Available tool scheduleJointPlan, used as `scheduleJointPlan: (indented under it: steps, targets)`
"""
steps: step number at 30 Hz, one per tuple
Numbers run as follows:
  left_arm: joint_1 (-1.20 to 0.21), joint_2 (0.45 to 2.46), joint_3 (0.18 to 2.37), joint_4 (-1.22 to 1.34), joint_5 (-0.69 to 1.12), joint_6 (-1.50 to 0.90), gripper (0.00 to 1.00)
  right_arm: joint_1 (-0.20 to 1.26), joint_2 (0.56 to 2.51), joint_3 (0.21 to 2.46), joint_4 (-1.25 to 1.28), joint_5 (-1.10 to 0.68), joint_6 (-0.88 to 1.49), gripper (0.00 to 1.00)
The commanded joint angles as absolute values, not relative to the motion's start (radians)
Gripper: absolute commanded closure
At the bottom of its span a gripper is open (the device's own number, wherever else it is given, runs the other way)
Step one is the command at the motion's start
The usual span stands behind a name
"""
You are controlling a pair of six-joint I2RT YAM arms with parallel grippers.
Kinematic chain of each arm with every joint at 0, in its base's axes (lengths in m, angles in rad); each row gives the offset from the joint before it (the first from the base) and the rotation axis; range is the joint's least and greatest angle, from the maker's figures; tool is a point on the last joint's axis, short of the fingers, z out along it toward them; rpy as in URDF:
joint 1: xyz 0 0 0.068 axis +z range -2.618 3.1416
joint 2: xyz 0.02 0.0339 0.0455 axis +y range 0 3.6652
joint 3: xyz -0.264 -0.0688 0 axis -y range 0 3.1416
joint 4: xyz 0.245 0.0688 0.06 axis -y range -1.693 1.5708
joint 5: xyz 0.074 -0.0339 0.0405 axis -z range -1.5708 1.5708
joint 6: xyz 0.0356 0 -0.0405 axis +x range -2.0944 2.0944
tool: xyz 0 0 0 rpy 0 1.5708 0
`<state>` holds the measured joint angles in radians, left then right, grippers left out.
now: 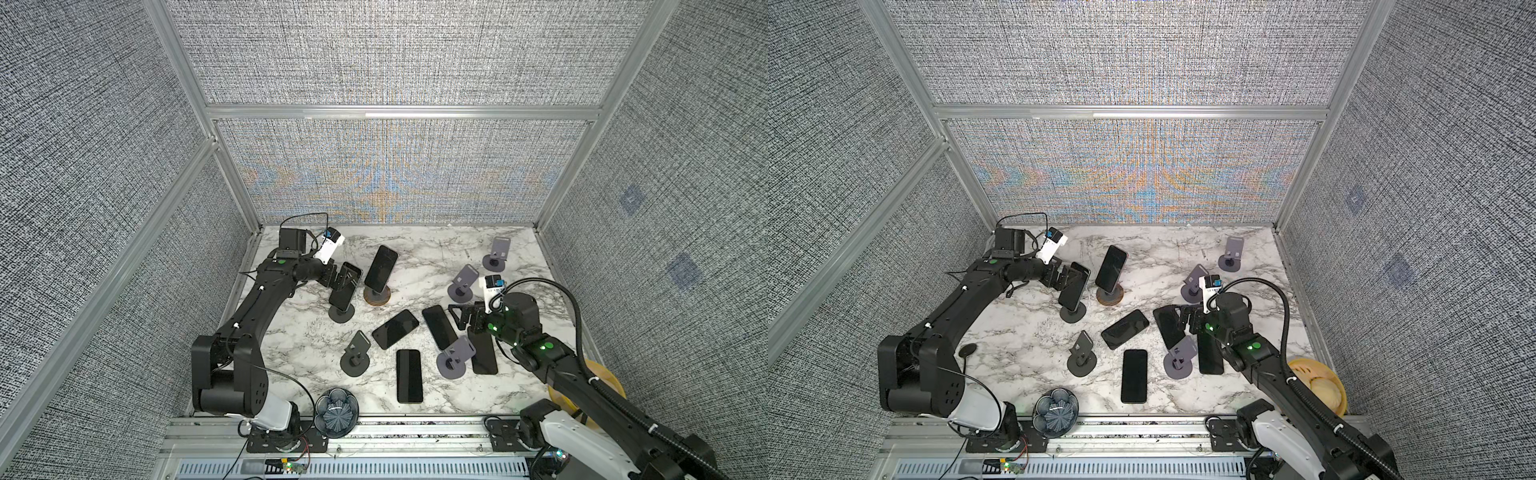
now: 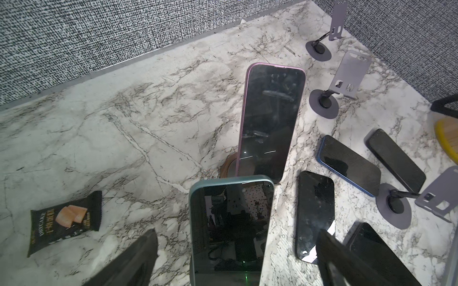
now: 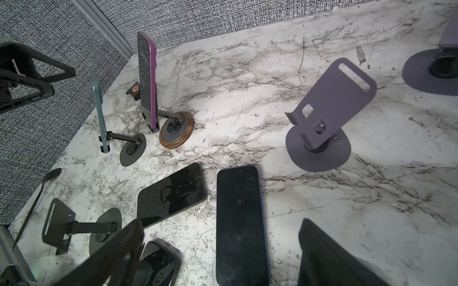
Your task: Remove the phone from the phone stand
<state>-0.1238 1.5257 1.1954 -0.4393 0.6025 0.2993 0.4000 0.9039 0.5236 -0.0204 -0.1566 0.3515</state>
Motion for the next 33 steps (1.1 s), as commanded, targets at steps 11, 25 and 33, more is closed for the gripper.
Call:
scheduleJointPlan:
  steps: [11, 25, 33]
  targets:
    - [-0.138, 1.604, 1.185, -0.371, 0.595, 0.311, 0.00, 0.405, 0.911, 0.519, 0.006, -0.126, 0.342, 0.01]
    - [-0.181, 1.640, 1.199, -0.426, 0.503, 0.342, 0.00, 0.406, 0.911, 0.519, 0.008, -0.131, 0.342, 0.01]
    - [-0.208, 1.645, 1.204, -0.443, 0.399, 0.345, 0.01, 0.405, 0.907, 0.519, 0.006, -0.126, 0.342, 0.01]
